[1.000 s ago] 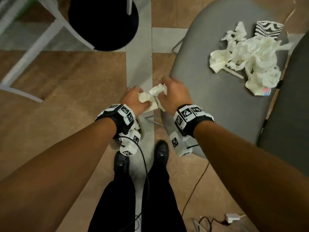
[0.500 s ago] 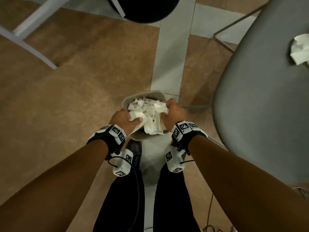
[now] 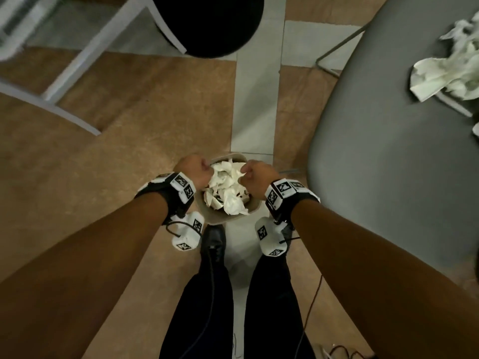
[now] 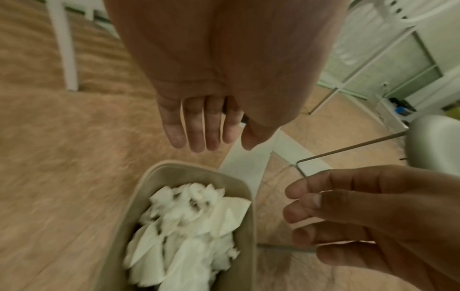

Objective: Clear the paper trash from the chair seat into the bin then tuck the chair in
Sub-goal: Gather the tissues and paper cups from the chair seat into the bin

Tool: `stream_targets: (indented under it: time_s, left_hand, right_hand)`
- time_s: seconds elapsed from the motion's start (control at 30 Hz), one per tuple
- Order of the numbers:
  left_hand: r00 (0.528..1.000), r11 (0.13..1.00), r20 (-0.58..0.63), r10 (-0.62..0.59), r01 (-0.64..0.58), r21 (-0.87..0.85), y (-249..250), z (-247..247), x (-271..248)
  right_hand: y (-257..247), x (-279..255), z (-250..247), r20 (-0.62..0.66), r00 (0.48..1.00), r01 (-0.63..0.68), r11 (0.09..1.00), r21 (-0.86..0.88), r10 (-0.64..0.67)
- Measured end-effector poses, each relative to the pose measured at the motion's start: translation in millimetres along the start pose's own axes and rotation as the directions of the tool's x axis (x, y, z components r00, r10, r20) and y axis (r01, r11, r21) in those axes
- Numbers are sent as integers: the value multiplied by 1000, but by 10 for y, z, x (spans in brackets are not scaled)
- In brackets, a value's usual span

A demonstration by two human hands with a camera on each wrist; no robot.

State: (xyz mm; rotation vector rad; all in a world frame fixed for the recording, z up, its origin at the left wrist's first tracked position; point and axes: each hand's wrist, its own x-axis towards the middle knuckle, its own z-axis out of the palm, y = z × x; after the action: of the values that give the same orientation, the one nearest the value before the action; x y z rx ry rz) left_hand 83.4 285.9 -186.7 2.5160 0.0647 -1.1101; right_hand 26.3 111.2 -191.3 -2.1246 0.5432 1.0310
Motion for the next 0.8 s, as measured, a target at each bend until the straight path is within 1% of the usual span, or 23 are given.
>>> stream_targets:
  time_s: [0.1, 0.17, 0.23, 0.3, 0.37, 0.43, 0.5, 0.57, 0.6, 0.67, 0.7, 0.73, 0.77, 0.8]
  left_hand:
    - [995, 995, -24, 98, -98, 10, 639, -224, 19]
    - [983, 983, -38, 179, -178, 37, 1094, -278, 59]
    - [968, 968, -26, 249, -247, 50, 1570, -260, 88]
    - [946, 945, -21, 324, -322, 64, 2071, -178, 95]
    - [909, 909, -19, 416, -415, 45, 2594, -62, 59]
    - [861, 860, -34, 507, -503, 81, 3116, 95, 27]
    - [789, 784, -48, 613, -599, 166, 3595, 252, 1]
    - [688, 670, -42, 725, -688, 279, 4054, 407, -34]
    - [627, 598, -28, 778, -727, 337, 4266, 486, -49]
    - [520, 460, 20, 854, -772, 438, 4644, 644, -79]
    - [487, 407, 50, 872, -778, 479, 4810, 726, -95]
    - [475, 370, 85, 876, -775, 512, 4934, 795, -97]
    - [481, 347, 128, 867, -769, 537, 5051, 884, -85]
    - [512, 348, 165, 843, -753, 558, 5121, 958, -52]
  right_hand:
    - [14, -176, -448, -78, 996, 52, 990, 129, -43]
    - [112, -295, -777, -134, 990, 73, 974, 214, -45]
    - [269, -433, -1135, -183, 982, 94, 952, 292, -41]
    - [499, -573, -1535, -239, 971, 101, 940, 327, -21]
    - [796, -711, -1941, -314, 949, 103, 928, 359, 17]
    - [1153, -828, -2318, -406, 911, 106, 914, 393, 69]
    - [1534, -921, -2612, -492, 861, 89, 913, 398, 131]
    - [1916, -1009, -2843, -575, 798, 58, 925, 375, 183]
    - [2088, -1044, -2926, -610, 764, 40, 928, 371, 211]
    - [2384, -1107, -3051, -660, 702, 13, 923, 385, 266]
    - [2521, -1116, -3082, -682, 671, 0, 919, 393, 292]
    - [2620, -1125, -3102, -704, 640, -12, 921, 389, 306]
    - [2734, -1125, -3120, -726, 611, -25, 925, 380, 315]
    - [2820, -1128, -3130, -748, 588, -34, 933, 358, 309]
